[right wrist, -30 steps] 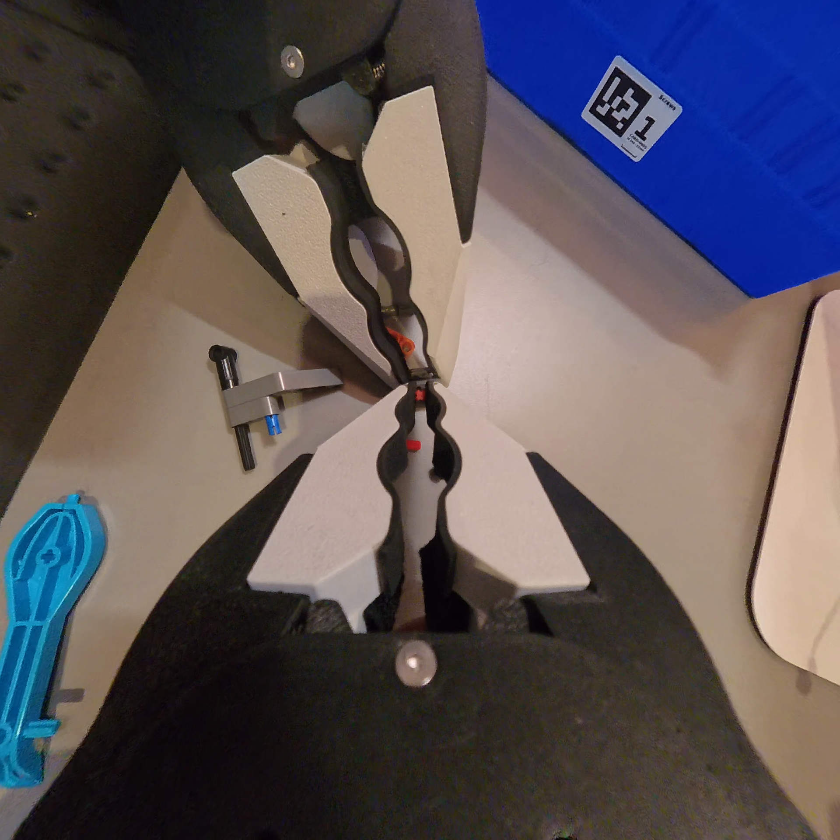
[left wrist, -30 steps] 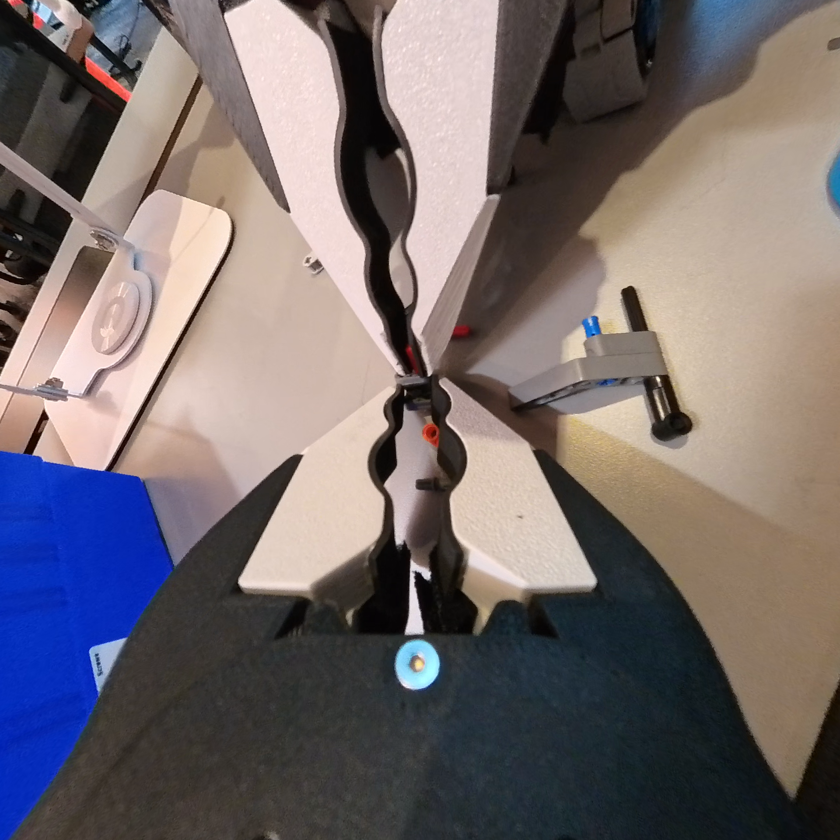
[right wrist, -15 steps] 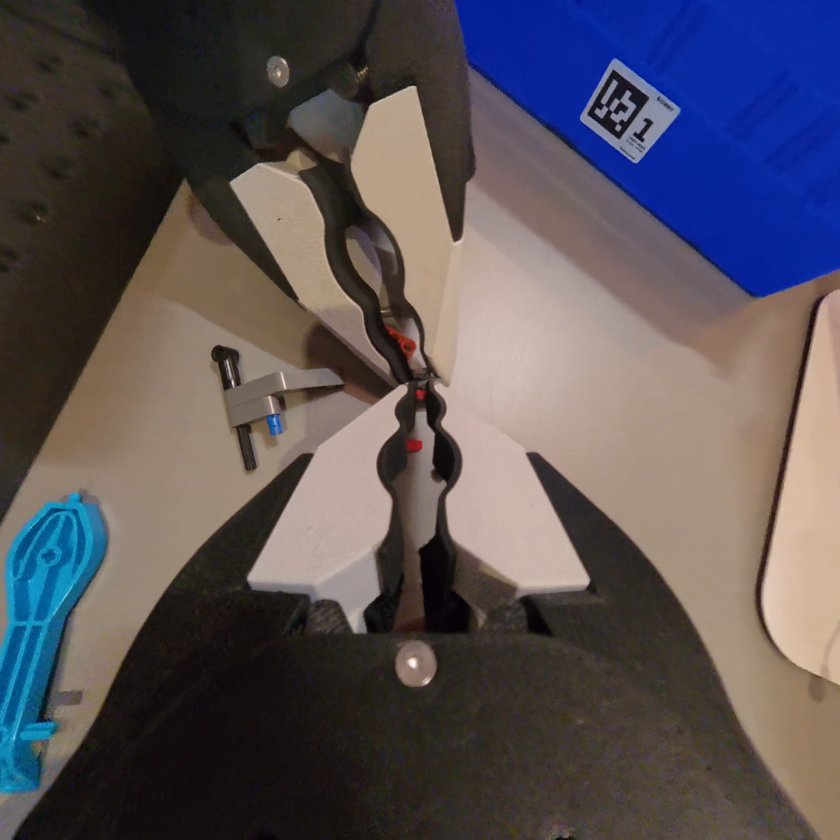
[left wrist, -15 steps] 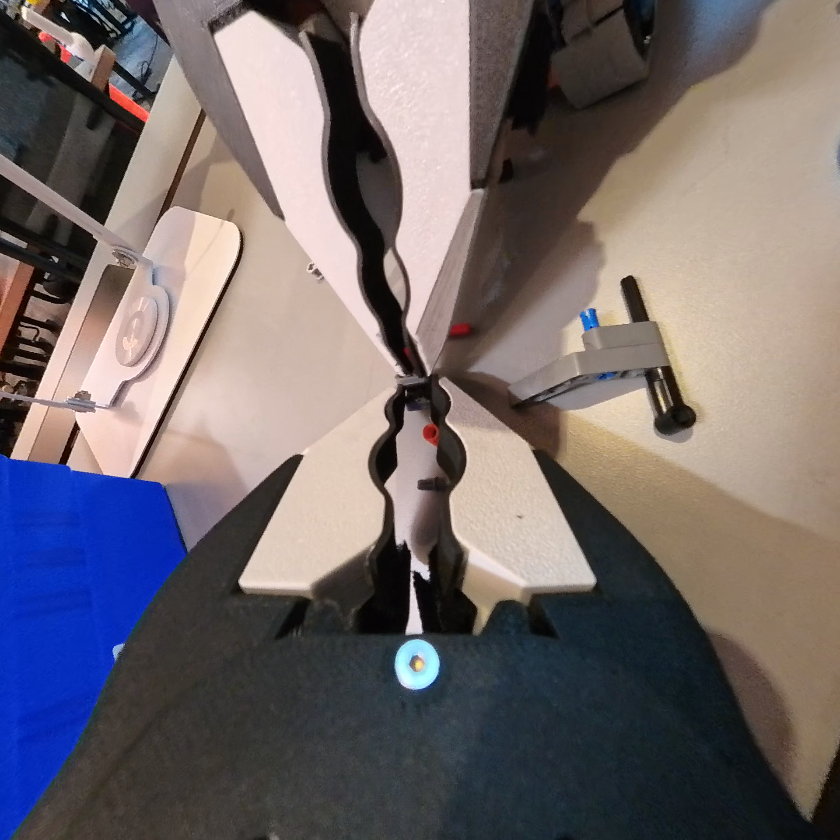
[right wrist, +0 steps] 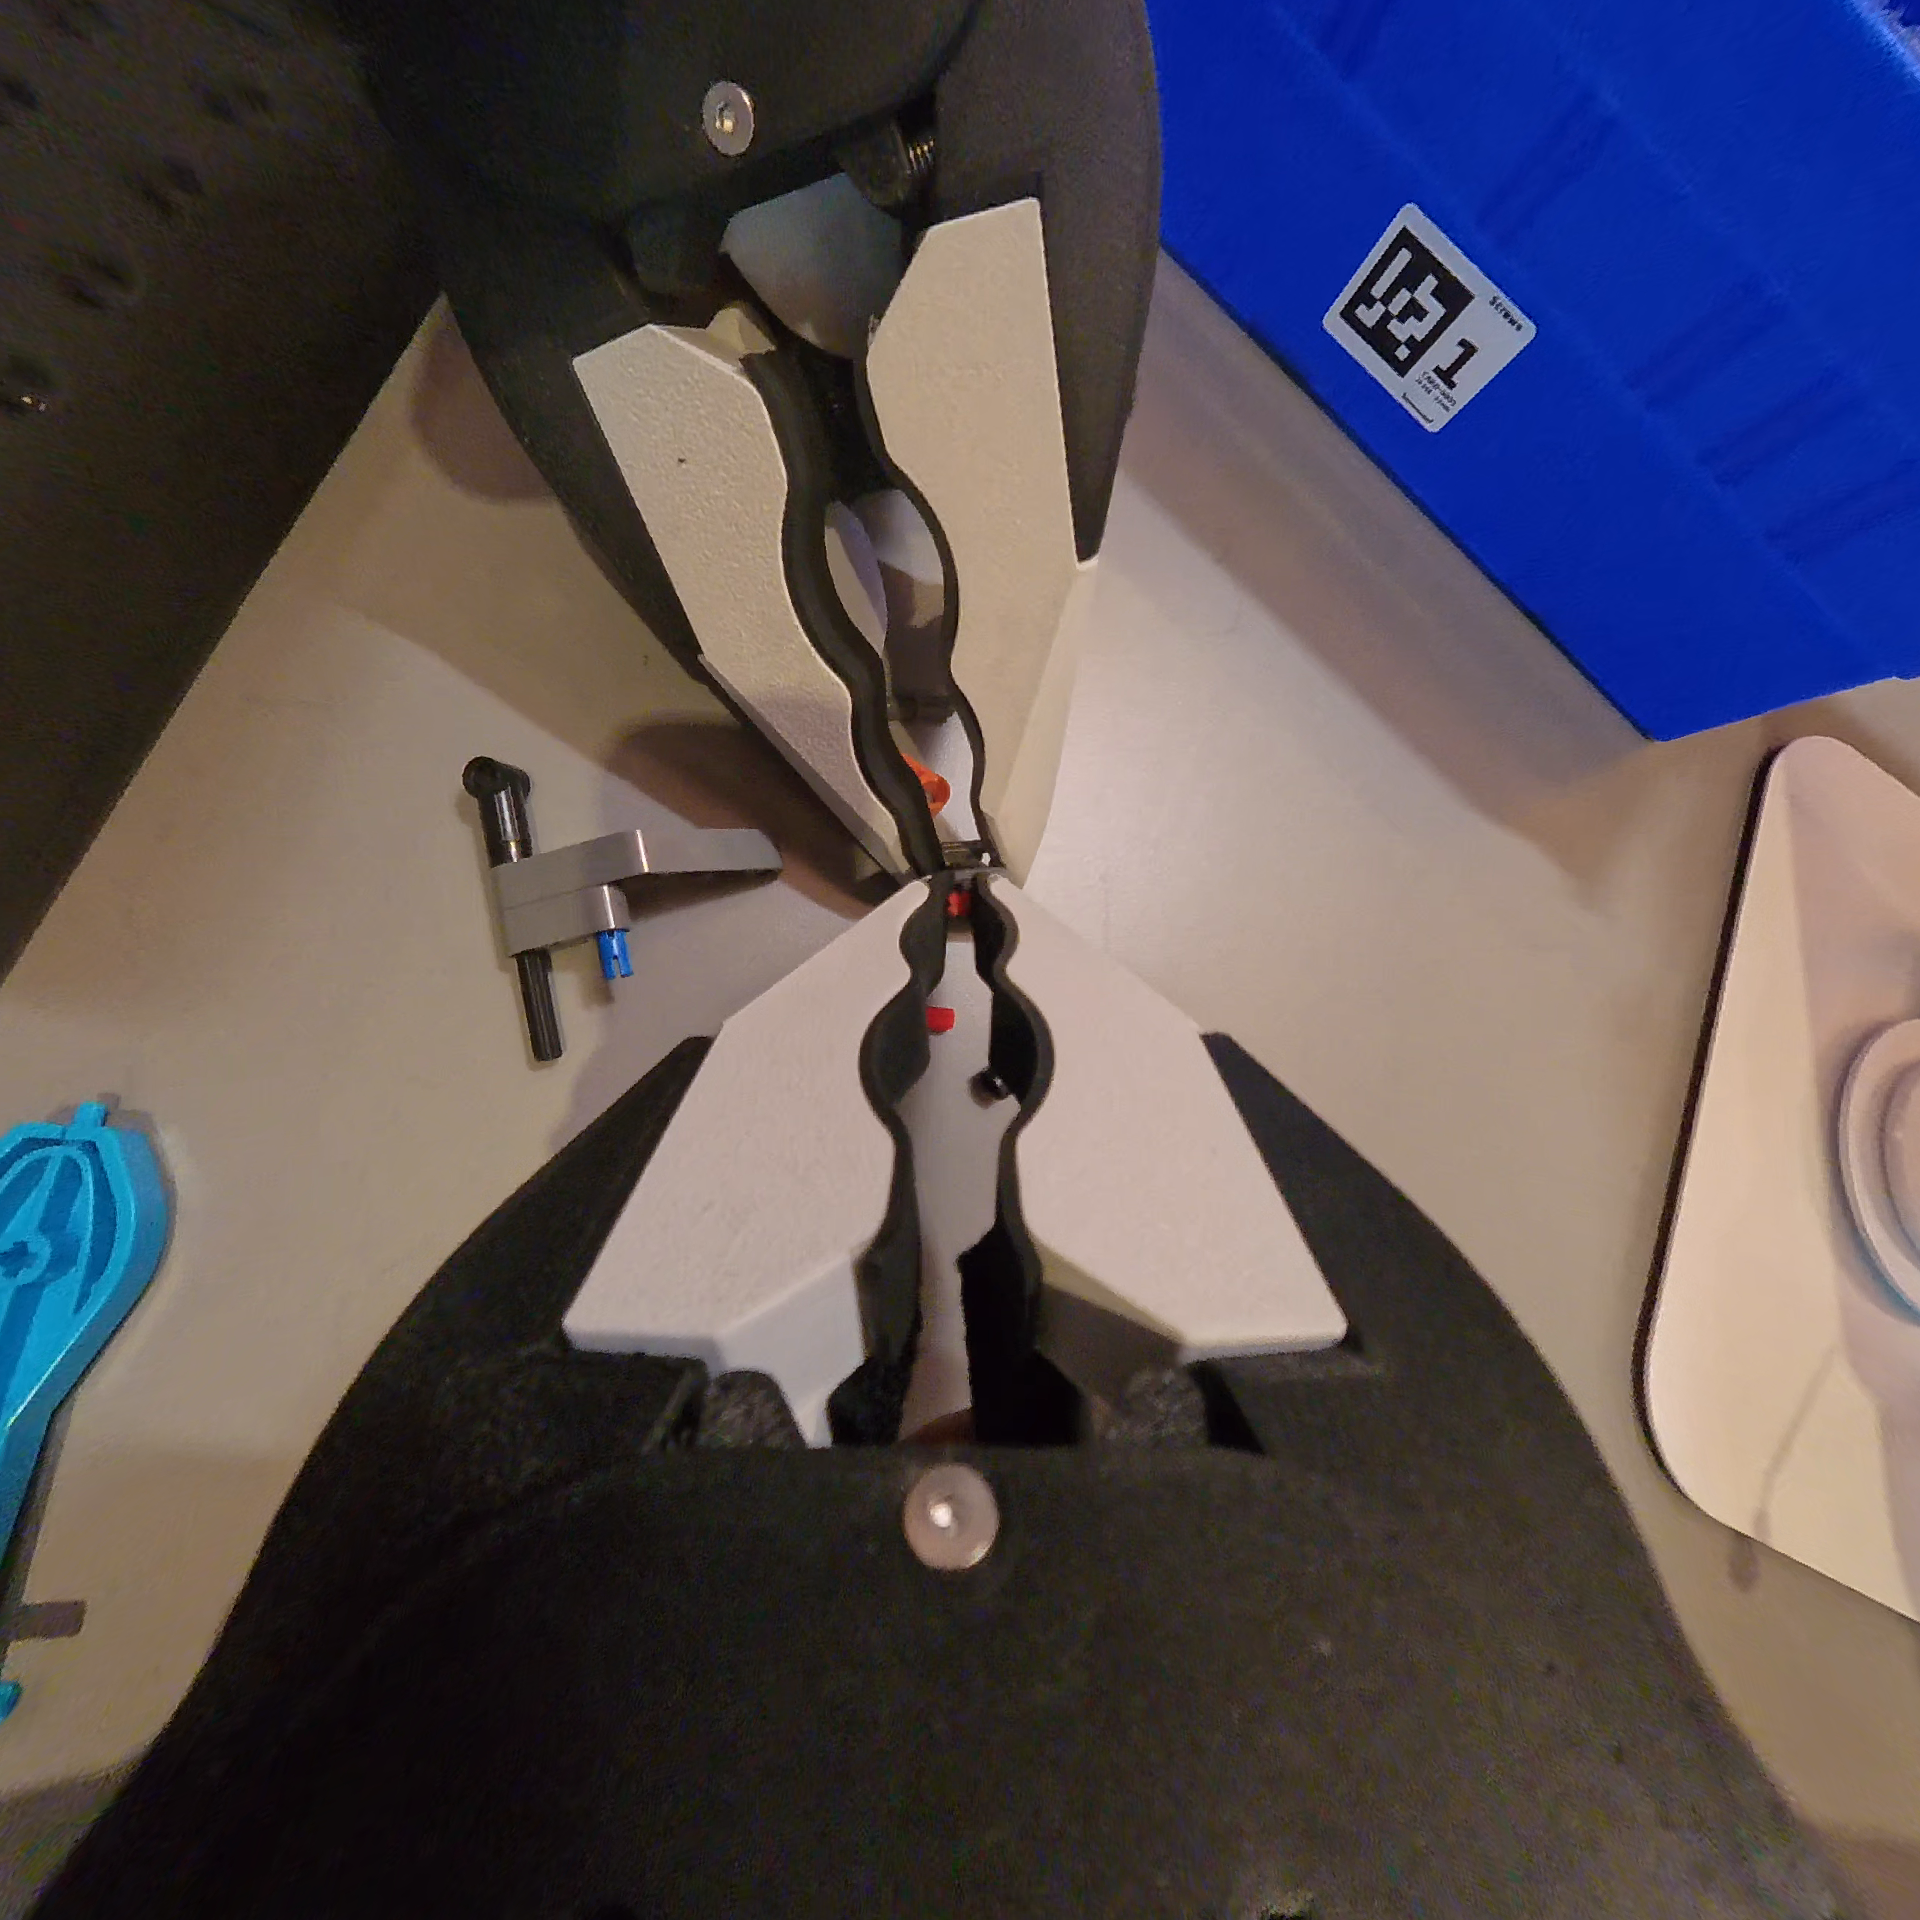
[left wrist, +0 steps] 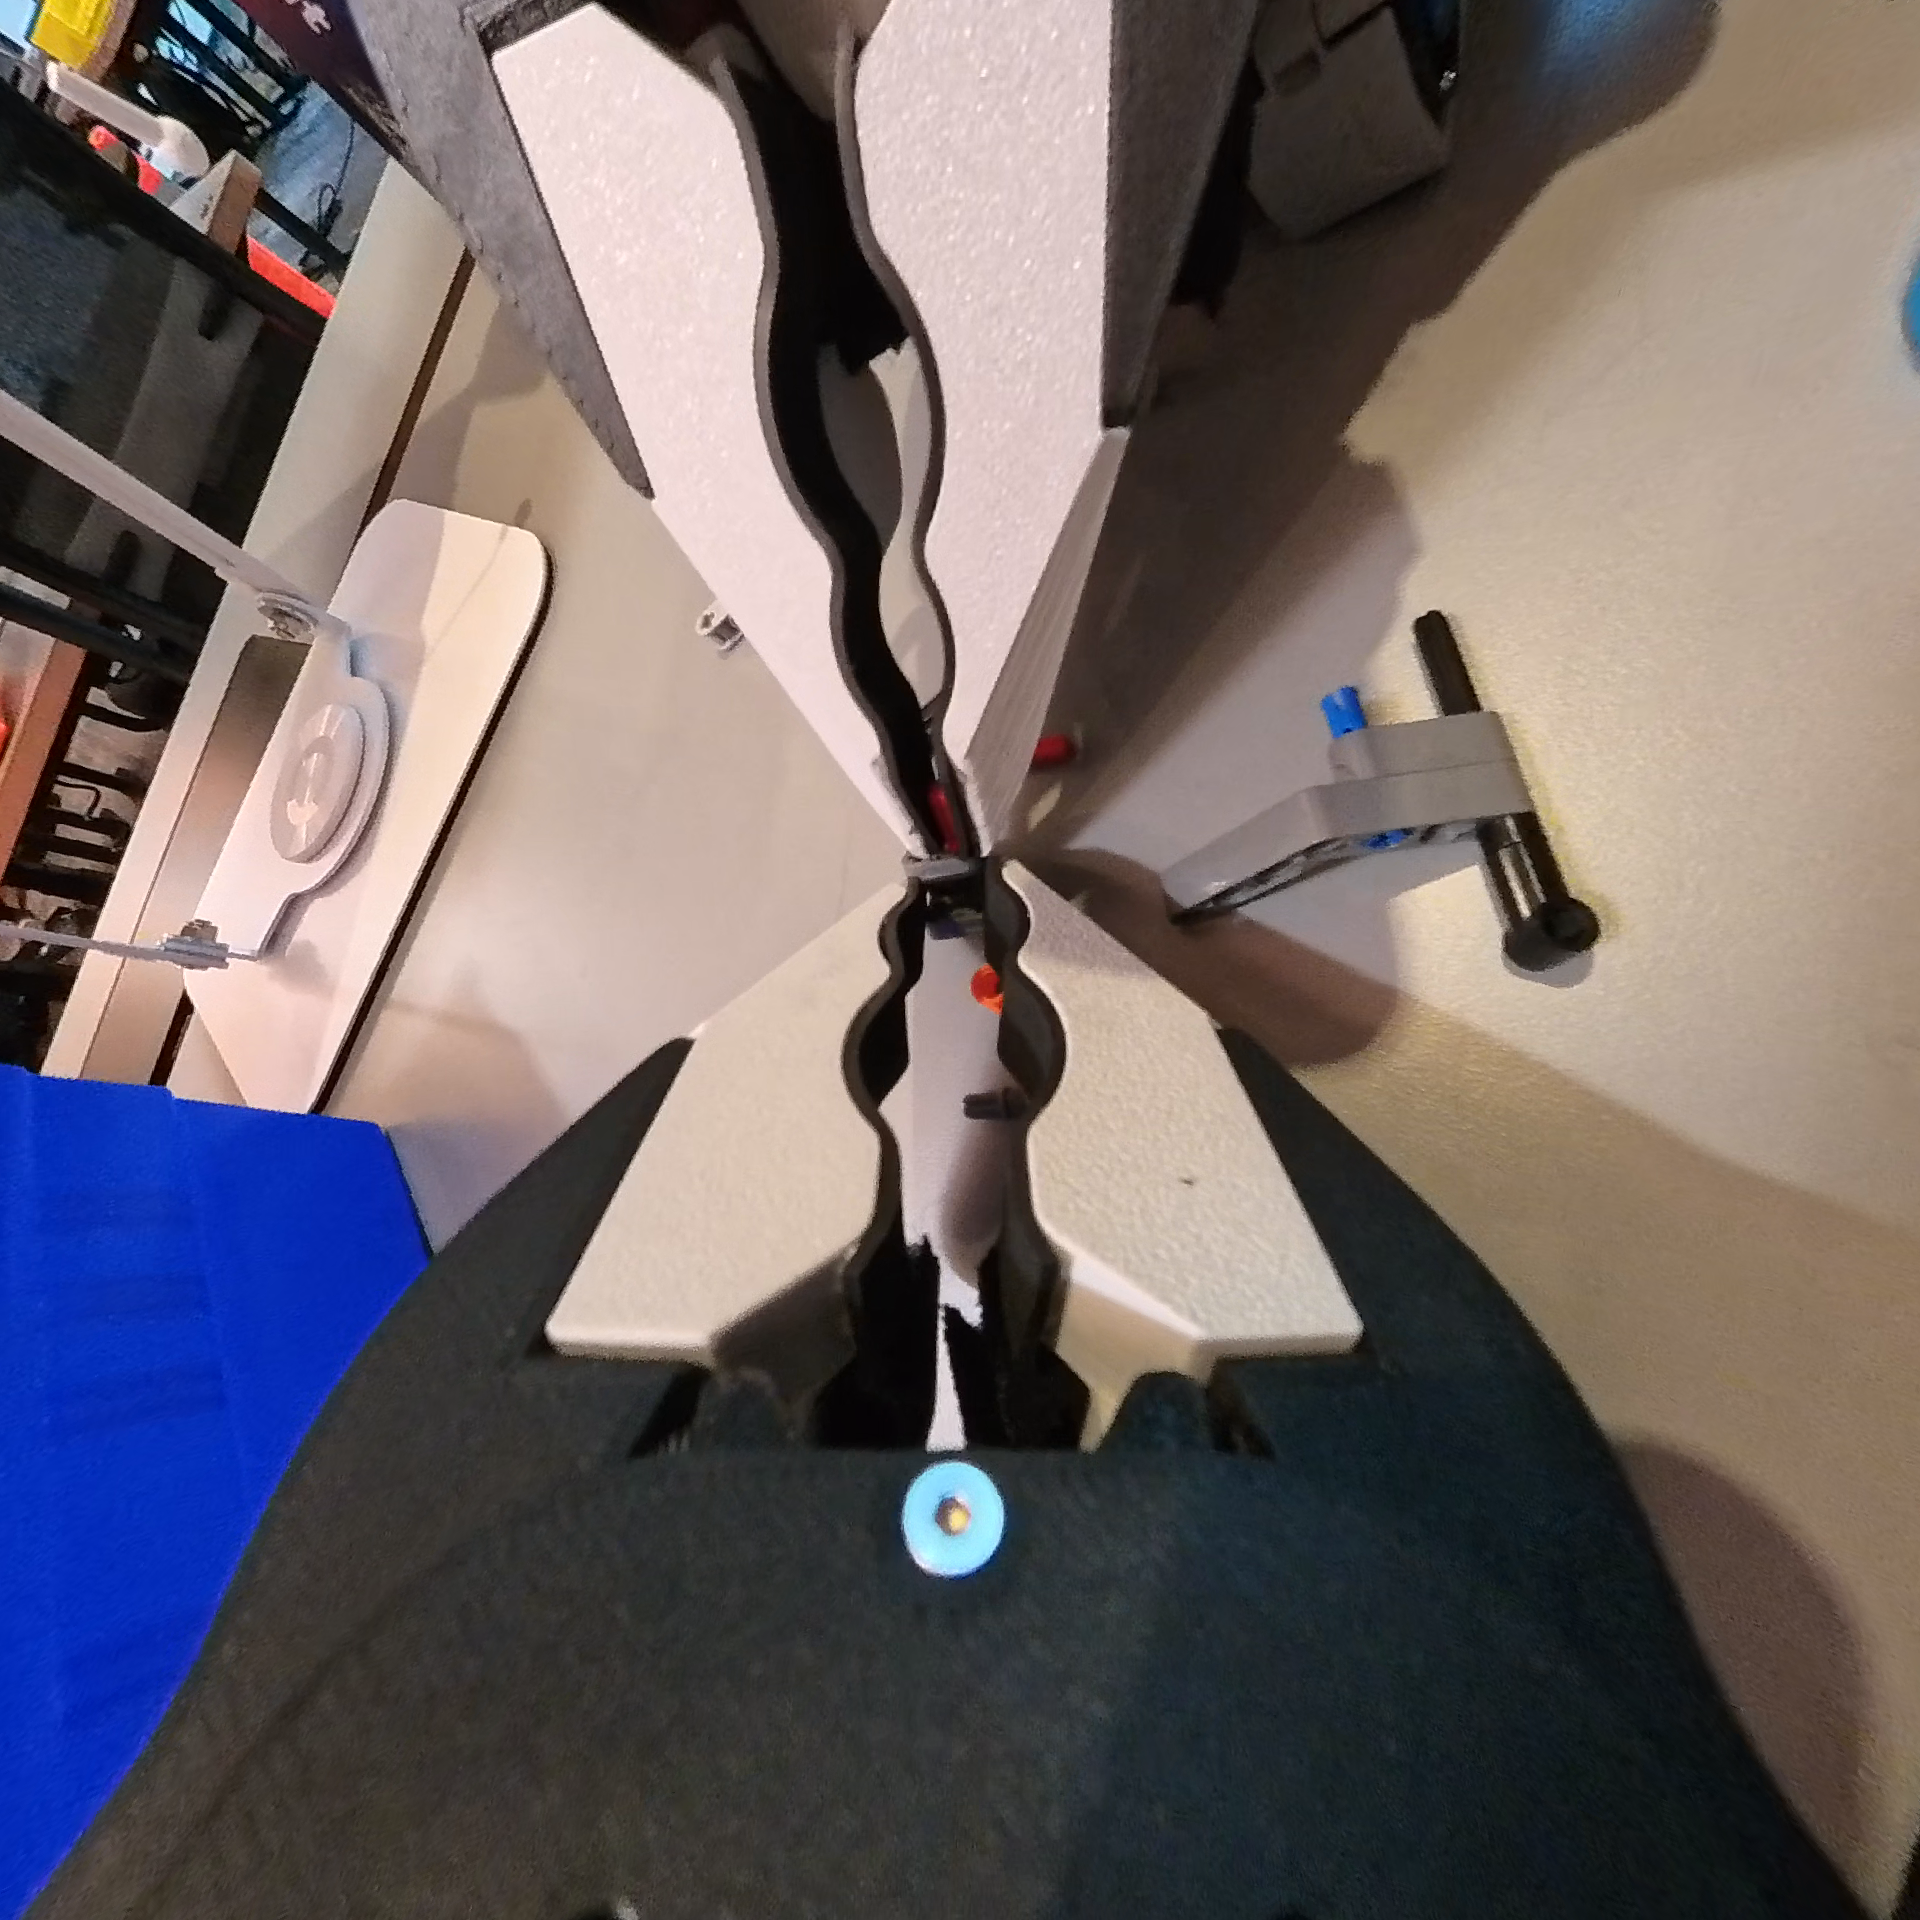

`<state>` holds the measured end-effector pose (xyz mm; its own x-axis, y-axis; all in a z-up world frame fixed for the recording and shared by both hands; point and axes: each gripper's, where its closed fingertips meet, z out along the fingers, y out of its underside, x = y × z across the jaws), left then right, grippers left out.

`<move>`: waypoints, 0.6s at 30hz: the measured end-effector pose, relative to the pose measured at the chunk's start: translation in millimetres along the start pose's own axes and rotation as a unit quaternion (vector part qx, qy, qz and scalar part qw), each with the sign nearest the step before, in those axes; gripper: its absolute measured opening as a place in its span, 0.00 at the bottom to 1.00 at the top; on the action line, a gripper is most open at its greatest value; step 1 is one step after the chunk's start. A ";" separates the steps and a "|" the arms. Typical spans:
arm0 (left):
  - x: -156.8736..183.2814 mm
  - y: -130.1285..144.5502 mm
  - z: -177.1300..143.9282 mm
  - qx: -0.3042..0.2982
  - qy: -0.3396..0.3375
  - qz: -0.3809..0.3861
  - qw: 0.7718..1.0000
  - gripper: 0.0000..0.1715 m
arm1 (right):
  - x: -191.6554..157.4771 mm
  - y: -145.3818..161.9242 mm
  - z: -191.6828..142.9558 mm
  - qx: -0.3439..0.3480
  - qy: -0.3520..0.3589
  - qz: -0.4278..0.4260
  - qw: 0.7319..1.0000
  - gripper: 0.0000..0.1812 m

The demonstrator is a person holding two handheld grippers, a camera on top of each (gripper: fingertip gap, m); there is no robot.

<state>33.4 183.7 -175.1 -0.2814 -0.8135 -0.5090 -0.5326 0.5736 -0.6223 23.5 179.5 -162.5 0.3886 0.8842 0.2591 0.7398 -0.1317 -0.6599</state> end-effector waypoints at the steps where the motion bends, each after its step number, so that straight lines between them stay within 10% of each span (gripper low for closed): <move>1: -0.1 0.0 0.1 -0.001 -0.001 0.000 1.000 0.05 | 0.1 0.1 0.0 -0.001 0.000 0.002 1.000 0.01; 18: -1.0 -2.2 0.7 0.006 0.001 -0.009 1.000 0.06 | 3.6 1.0 -5.0 0.006 -0.008 0.030 0.999 0.00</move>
<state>35.5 183.3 -173.7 -0.2744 -0.8235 -0.4965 -0.5282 0.5605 -0.6378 28.4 180.4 -158.8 0.4234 0.8819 0.2074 0.7082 -0.1794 -0.6829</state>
